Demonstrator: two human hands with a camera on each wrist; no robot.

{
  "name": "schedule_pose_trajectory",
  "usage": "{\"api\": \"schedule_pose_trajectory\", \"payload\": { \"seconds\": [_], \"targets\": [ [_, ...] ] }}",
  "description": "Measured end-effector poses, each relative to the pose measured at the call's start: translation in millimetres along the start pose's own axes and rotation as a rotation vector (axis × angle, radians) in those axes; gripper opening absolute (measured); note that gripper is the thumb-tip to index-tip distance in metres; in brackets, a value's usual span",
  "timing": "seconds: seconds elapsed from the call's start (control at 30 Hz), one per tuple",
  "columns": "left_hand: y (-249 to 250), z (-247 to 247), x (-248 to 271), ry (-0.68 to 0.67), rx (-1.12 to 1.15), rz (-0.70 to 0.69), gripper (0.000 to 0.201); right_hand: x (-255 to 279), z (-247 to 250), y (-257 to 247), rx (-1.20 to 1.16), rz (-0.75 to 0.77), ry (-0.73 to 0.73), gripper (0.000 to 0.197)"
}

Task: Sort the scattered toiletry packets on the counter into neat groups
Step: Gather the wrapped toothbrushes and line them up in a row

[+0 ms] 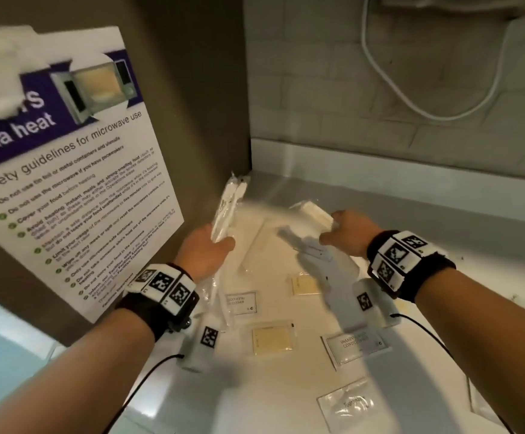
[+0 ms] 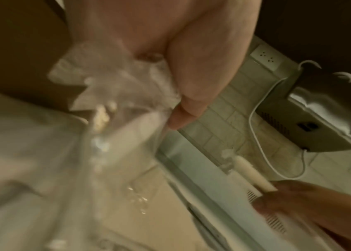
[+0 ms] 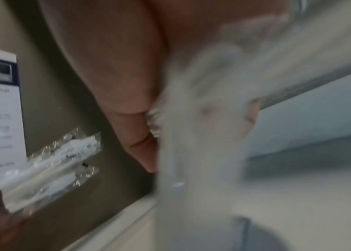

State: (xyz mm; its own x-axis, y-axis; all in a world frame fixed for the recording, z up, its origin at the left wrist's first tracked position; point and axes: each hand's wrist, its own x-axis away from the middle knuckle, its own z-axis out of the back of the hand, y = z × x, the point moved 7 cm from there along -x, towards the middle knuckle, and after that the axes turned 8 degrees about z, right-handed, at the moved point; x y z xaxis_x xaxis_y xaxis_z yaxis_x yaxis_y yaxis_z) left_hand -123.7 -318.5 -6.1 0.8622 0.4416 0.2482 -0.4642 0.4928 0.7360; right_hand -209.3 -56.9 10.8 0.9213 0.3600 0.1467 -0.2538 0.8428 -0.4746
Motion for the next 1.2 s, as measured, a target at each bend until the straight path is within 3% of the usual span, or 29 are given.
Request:
{"api": "schedule_pose_trajectory", "payload": {
  "seconds": [0.23, 0.33, 0.43, 0.63, 0.73, 0.8, 0.87, 0.97, 1.07, 1.2],
  "targets": [
    [-50, 16, 18, 0.103, -0.230, 0.142, 0.035, 15, -19, -24, -0.304, 0.035, 0.029, 0.020],
    [-61, 4, 21, 0.066, -0.251, 0.178, 0.057, 18, -28, -30, -0.366, 0.024, 0.019, 0.010],
    [-60, -6, 19, 0.048, -0.217, 0.186, 0.070, 16, -40, -35, -0.380, -0.026, 0.001, 0.016],
    [-50, -1, 11, 0.027, -0.279, 0.168, 0.037, -9, -67, -54, -0.246, -0.141, -0.064, 0.031],
    [-57, -2, 8, 0.000, -0.255, 0.171, 0.045, -25, -72, -66, -0.185, -0.135, -0.079, 0.027],
    [-61, -4, 9, -0.007, -0.232, 0.159, 0.053, -33, -75, -75, -0.196, -0.135, -0.070, 0.039],
    [-64, -9, 10, -0.019, -0.231, 0.124, 0.047, -39, -80, -84, -0.130, -0.133, -0.071, 0.049],
    [-65, -14, 10, -0.048, -0.209, 0.095, 0.043, -45, -86, -91, 0.027, -0.116, -0.080, 0.046],
    [-65, -17, 10, -0.092, -0.210, 0.083, 0.045, -47, -86, -87, -0.048, -0.126, -0.101, 0.046],
    [-57, -29, 10, -0.186, -0.180, 0.082, 0.049, -37, -71, -65, -0.020, -0.220, -0.091, 0.029]
  ]
}}
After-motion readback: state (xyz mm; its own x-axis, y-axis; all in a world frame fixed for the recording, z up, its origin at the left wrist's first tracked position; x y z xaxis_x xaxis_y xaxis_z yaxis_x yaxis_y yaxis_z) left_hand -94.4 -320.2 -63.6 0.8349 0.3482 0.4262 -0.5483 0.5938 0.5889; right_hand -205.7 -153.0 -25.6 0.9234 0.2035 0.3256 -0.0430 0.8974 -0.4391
